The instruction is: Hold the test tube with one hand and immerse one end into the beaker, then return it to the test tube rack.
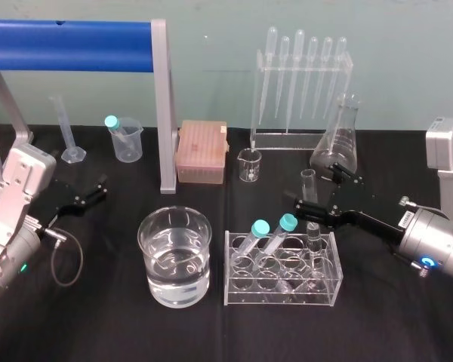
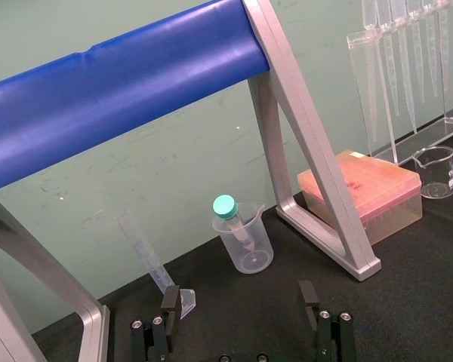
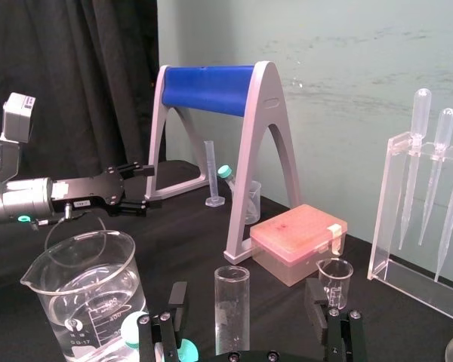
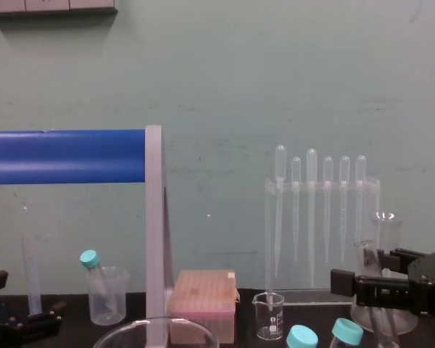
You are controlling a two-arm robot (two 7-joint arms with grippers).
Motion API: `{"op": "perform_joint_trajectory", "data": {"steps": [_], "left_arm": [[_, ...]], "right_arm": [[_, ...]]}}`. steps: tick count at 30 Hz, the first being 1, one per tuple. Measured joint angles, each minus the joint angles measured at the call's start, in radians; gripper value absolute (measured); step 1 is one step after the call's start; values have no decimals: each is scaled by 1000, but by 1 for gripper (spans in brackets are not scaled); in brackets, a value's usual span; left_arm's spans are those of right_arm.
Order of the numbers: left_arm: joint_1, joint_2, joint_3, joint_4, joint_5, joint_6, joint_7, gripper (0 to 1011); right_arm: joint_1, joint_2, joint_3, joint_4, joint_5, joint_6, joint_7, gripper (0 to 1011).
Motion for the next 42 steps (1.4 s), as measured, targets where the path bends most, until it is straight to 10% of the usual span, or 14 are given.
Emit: {"op": "perform_joint_trajectory", "data": {"steps": [14, 32, 42], "left_arm": [[0, 0, 0, 0, 0, 0, 0, 1000], [0, 0, 0, 0, 0, 0, 0, 1000], [0, 0, 0, 0, 0, 0, 0, 1000]], "right_arm": [[-1, 0, 1, -1, 1, 0, 0, 862], [-1, 0, 1, -2, 2, -1, 1, 265], [-1, 0, 1, -2, 2, -1, 2, 225]]}}
